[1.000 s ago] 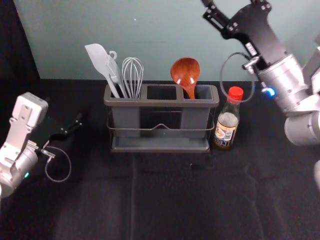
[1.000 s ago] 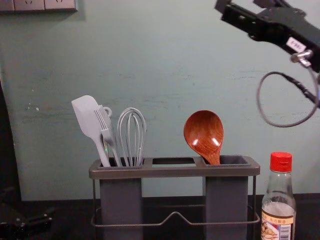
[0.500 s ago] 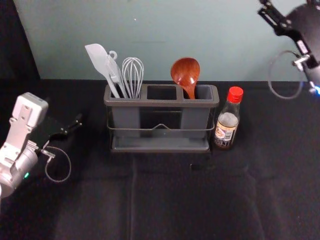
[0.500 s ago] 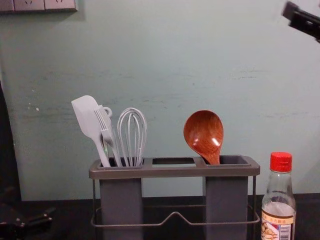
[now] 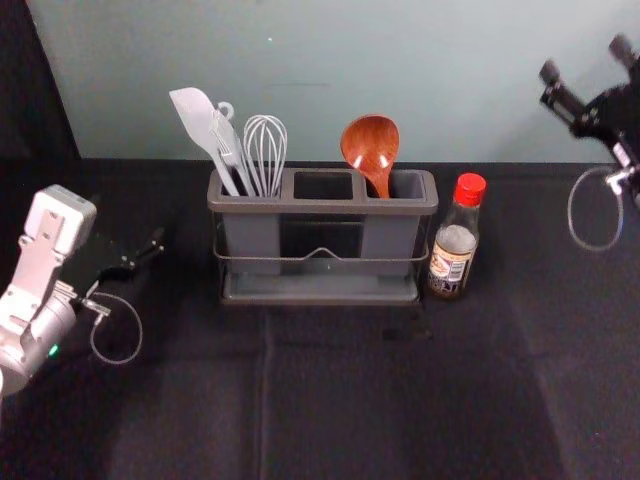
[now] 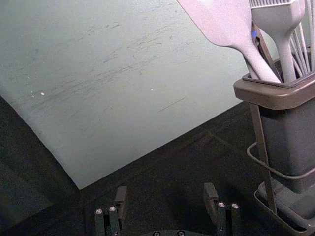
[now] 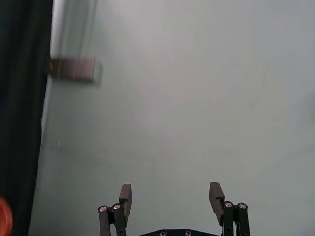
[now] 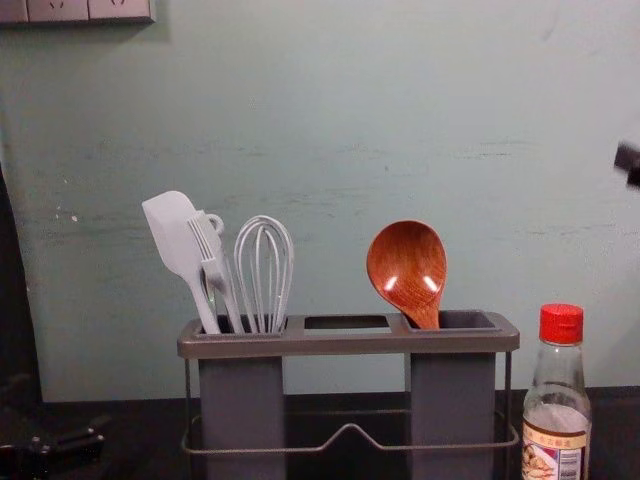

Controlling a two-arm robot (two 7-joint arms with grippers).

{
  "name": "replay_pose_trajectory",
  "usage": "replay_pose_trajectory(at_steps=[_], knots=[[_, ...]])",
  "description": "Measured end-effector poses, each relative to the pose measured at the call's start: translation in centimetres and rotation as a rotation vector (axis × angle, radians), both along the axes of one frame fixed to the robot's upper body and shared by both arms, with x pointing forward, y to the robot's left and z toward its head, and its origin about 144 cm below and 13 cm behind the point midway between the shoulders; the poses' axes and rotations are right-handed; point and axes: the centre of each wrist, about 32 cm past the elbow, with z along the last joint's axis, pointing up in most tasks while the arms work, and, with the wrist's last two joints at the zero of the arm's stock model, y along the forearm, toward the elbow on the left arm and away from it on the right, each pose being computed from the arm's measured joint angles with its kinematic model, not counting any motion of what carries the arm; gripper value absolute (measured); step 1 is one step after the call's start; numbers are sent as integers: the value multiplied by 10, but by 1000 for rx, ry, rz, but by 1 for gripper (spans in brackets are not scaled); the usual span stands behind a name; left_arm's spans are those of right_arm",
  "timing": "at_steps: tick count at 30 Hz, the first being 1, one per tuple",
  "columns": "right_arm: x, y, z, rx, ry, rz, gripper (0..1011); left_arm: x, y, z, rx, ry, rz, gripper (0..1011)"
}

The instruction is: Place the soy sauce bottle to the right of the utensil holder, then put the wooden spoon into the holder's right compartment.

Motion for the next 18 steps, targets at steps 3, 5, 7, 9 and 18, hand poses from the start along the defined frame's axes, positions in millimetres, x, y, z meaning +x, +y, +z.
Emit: replay_pose_trajectory(at_steps=[3,5,7,9,18], knots=[[-2,1,-9,-34,63,-21,1002,0,0,0,0,0,0,1000],[-3,3,-15,-57,107,-37,1002,0,0,0,0,0,0,1000],[-3,4,-18,-70,133,-48,1002,0,0,0,0,0,0,1000],[-4,6,-22,-84,167,-58,1002,0,0,0,0,0,0,1000],[-4,16,-41,-96,257,-64,1002,0,0,0,0,0,0,1000]])
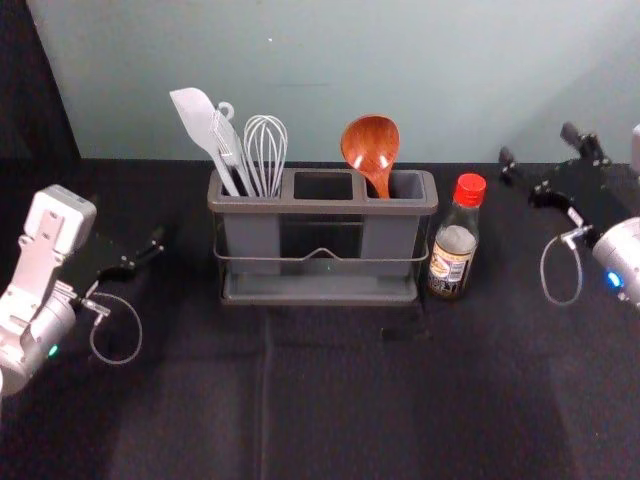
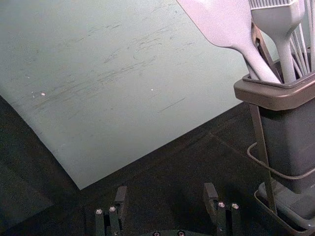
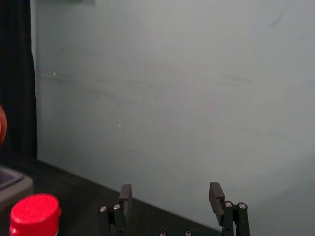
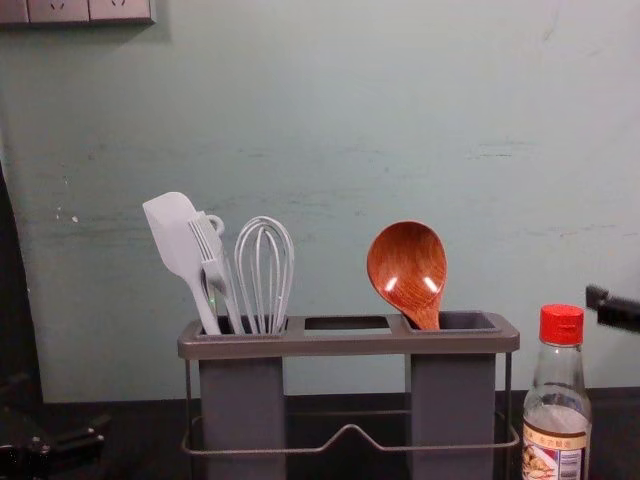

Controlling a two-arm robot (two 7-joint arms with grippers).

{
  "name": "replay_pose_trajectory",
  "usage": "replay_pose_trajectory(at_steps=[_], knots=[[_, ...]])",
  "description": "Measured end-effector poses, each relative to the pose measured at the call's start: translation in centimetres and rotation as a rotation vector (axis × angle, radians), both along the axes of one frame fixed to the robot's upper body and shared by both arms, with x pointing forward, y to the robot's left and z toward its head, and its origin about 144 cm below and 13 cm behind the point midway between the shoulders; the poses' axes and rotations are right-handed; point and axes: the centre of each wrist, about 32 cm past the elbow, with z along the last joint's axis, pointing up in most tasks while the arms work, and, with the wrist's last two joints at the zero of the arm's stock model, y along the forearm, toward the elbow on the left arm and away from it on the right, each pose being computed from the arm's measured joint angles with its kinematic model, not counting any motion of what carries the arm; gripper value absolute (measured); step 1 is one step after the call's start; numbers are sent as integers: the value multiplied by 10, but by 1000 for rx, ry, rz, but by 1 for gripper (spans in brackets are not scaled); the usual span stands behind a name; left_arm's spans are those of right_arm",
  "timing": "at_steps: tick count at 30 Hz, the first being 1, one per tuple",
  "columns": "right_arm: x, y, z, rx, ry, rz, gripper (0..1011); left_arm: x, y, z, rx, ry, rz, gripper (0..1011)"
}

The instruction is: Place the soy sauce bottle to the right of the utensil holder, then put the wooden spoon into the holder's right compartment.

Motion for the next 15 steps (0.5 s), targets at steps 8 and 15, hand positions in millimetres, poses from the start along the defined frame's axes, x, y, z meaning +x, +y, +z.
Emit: replay_pose_trajectory(at_steps=[8,15], knots=[[0,8,-16,1,61,-4,1002,0,0,0,0,0,0,1000],[0,12,-22,-2,82,-6,1002,0,0,0,0,0,0,1000]])
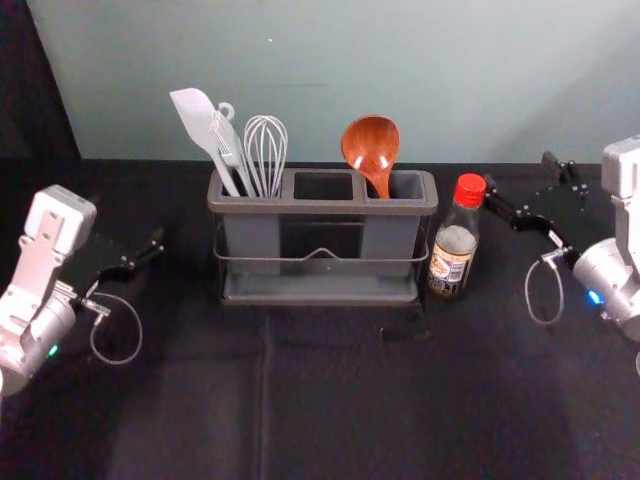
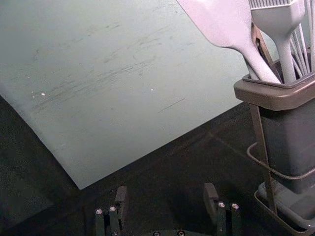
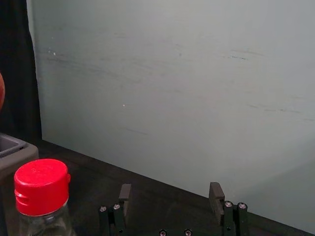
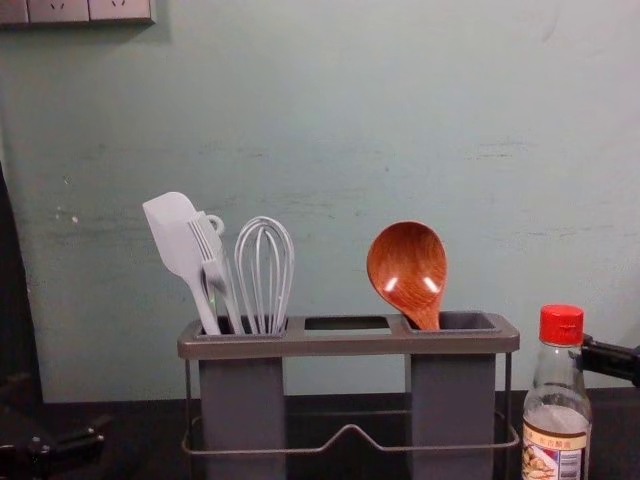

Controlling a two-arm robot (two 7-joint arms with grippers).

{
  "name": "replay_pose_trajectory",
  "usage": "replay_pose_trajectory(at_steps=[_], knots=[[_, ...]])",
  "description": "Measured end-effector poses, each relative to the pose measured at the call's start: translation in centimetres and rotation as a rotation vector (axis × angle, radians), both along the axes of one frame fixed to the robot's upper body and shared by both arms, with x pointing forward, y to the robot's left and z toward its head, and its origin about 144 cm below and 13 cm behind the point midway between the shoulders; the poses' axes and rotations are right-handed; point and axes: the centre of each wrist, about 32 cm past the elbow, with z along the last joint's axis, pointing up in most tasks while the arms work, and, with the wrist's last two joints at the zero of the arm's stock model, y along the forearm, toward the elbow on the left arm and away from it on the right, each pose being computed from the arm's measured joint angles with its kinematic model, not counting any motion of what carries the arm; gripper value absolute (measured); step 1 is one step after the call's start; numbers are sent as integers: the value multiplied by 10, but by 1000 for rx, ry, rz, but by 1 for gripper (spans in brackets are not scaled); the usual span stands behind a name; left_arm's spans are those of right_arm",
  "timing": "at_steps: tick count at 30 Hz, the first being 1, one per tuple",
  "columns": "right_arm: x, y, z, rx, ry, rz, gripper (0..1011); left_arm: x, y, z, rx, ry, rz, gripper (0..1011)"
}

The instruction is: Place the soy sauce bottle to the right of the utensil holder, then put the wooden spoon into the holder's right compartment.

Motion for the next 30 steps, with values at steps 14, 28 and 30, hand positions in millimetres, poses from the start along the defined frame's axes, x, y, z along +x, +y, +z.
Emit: replay_pose_trajectory(at_steps=[14,28,30], knots=[[1,1,-1,6,-10,-12,1002,0,0,0,0,0,0,1000],[1,1,0,6,-17,-19,1002,0,0,0,0,0,0,1000],[1,1,0,6,-17,-19,1002,0,0,0,0,0,0,1000]])
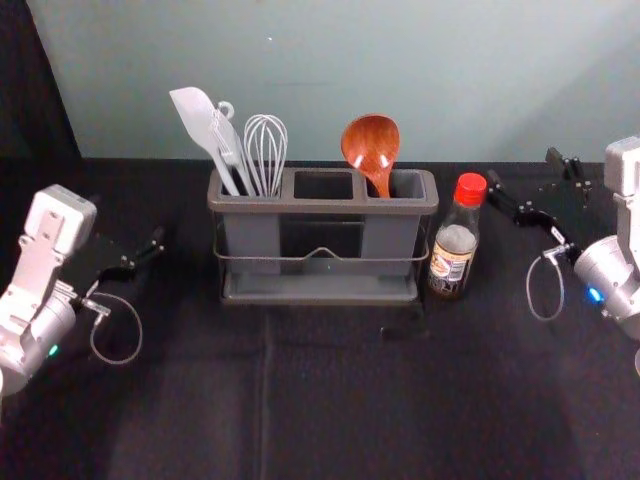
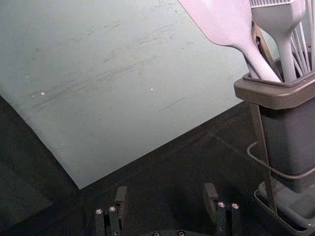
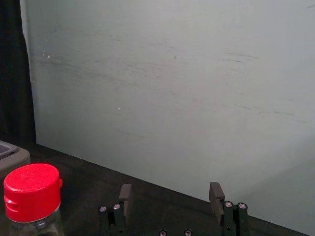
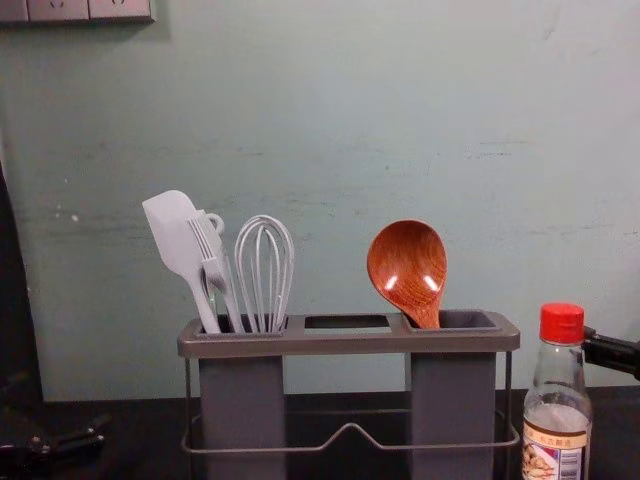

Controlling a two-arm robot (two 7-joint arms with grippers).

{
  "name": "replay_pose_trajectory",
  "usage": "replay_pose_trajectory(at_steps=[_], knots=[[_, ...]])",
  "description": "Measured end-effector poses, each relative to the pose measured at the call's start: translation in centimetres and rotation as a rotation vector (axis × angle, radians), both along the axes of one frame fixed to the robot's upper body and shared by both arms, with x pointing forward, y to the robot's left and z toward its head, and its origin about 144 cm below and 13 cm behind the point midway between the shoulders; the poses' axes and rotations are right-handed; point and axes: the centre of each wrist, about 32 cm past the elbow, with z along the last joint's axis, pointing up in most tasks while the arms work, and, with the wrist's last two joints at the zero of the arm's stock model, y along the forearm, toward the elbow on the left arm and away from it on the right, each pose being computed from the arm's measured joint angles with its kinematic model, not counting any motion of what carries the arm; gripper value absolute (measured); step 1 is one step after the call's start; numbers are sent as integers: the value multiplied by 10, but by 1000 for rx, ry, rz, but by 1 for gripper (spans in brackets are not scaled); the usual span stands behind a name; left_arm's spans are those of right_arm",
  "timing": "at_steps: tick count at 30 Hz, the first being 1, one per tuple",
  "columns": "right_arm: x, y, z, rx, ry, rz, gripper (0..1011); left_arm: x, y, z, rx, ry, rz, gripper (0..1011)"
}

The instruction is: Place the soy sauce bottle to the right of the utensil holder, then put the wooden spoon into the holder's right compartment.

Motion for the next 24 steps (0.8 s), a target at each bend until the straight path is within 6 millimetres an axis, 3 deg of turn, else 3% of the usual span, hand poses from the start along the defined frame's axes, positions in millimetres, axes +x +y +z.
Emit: replay_pose_trajectory(at_steps=[24], knots=[[0,0,0,0,2,4,1002,0,0,0,0,0,0,1000]])
